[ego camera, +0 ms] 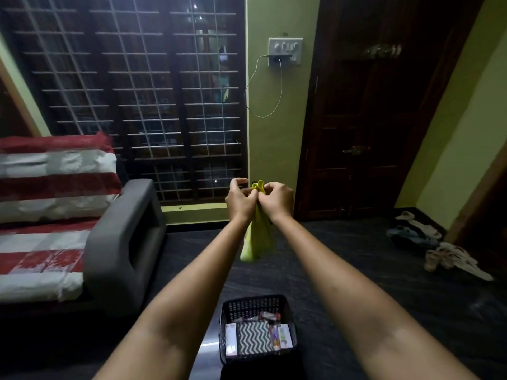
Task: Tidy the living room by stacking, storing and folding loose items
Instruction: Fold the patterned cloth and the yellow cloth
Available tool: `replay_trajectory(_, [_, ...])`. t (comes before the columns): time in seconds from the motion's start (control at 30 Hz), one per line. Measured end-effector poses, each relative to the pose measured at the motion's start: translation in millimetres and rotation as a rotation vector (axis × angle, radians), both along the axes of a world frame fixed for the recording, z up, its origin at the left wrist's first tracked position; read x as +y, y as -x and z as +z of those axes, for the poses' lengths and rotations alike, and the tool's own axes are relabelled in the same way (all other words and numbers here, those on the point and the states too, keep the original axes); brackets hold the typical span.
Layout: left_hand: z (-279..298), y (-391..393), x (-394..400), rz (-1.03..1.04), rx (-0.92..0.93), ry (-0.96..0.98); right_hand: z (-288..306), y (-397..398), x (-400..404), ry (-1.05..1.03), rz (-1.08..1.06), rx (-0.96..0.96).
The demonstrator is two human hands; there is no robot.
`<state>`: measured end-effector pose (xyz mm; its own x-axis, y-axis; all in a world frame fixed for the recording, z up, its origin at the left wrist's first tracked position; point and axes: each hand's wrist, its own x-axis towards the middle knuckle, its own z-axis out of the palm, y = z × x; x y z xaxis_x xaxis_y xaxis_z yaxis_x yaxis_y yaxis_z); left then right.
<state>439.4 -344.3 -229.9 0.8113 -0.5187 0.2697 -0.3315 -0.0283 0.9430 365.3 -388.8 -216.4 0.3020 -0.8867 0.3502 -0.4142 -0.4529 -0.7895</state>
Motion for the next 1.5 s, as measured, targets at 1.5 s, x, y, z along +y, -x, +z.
replay_trajectory(1.5, [-579,-149,-75,-0.610,-0.198,-1.417,-591,-56,-189,-0.172,0.692,1.328])
